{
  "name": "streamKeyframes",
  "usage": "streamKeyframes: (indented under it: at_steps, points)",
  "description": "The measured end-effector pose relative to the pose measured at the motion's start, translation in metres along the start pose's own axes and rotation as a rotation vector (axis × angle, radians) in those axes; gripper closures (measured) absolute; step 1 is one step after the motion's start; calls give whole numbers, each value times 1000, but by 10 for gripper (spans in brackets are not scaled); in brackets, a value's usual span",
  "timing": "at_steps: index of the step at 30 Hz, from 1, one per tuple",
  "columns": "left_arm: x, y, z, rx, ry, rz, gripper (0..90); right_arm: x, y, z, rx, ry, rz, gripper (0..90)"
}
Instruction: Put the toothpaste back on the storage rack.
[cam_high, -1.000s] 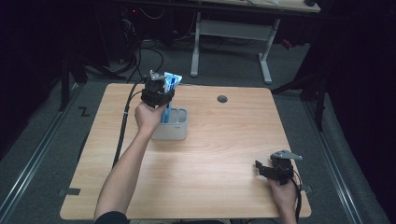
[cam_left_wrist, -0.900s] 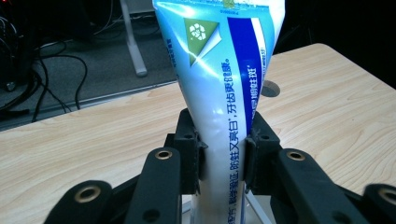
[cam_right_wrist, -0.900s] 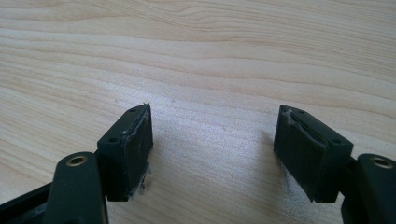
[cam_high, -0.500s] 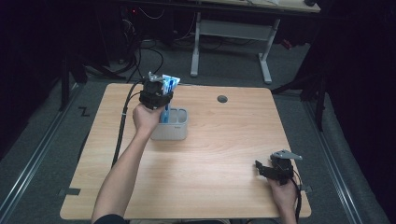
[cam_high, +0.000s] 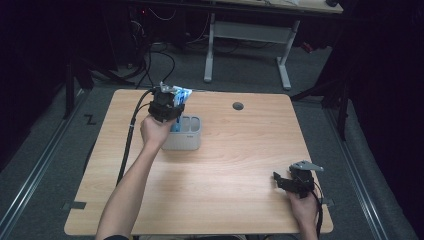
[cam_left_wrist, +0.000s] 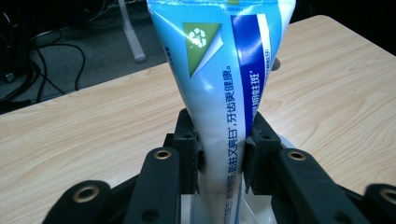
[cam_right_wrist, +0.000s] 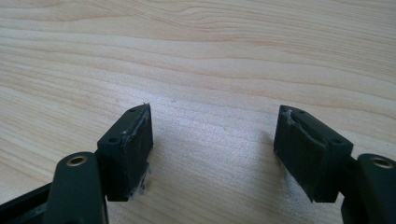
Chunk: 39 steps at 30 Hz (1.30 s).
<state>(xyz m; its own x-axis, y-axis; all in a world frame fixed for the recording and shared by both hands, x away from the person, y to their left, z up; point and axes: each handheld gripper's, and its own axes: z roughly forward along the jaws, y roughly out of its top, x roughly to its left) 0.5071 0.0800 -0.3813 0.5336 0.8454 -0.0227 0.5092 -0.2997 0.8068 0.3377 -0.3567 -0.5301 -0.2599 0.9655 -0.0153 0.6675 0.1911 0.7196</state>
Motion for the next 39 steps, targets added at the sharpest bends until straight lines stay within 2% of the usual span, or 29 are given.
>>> streamKeyframes:
  at_steps: [5, 8, 13, 20, 25, 39]
  points:
    - [-1, 0, -1, 4, -8, 0, 707, 0, 0, 0, 0, 0, 0, 282]
    - [-2, -1, -1, 10, -11, 15, 707, 0, 0, 0, 0, 1, 0, 282]
    - [-1, -7, 0, 9, -17, -7, 707, 0, 0, 0, 0, 1, 0, 282]
    - [0, -14, 1, 16, -16, -16, 708, 0, 0, 0, 0, 1, 0, 282]
    - [-4, -17, 2, 26, -18, 6, 707, 0, 0, 0, 0, 1, 0, 282]
    - [1, -26, 2, 39, -18, -4, 703, 0, 0, 0, 0, 0, 2, 283]
